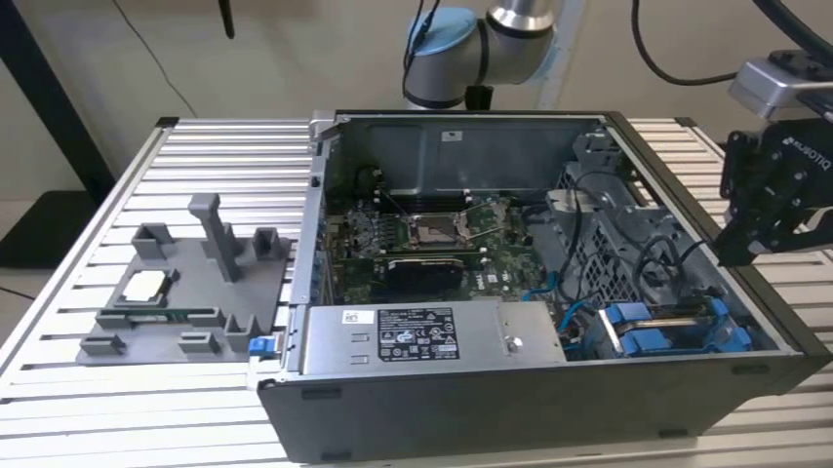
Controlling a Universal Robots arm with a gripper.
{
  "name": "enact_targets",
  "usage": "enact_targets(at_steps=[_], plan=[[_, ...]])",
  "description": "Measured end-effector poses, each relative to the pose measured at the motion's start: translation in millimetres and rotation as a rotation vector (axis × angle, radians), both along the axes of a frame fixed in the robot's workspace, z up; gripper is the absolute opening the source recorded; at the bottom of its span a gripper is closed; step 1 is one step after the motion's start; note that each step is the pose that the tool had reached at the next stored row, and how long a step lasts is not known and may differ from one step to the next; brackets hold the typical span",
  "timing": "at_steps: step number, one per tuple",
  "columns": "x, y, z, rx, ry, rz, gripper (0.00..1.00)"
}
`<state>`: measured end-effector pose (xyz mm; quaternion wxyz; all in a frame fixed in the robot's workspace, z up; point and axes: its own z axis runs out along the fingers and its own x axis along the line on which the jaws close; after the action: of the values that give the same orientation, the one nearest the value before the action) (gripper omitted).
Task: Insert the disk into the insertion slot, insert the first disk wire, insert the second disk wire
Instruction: 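Insert the second disk wire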
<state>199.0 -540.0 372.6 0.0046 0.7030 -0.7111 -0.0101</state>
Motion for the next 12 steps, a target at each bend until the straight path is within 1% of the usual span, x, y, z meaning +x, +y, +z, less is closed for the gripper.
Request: enact_targets(at_steps=[1, 3, 4, 5, 6, 7, 12], plan=[[0.1, 0.0, -0.4, 0.0, 0.0057, 0.0, 0.27], [0.4, 0.3, -1.0, 0.0002, 0.0219, 0.0, 0.27], [0.6, 0.4, -1.3, 0.0002, 0.0294, 0.0, 0.25], [0.6, 0.4, -1.5, 0.001, 0.034, 0.0, 0.25], [0.5, 0.4, -1.6, 0.0021, 0.0348, 0.0, 0.25], [0.5, 0.4, -1.7, 0.0034, 0.0348, 0.0, 0.17], [0.6, 0.4, -1.9, 0.0045, 0.0349, 0.0, 0.17]])
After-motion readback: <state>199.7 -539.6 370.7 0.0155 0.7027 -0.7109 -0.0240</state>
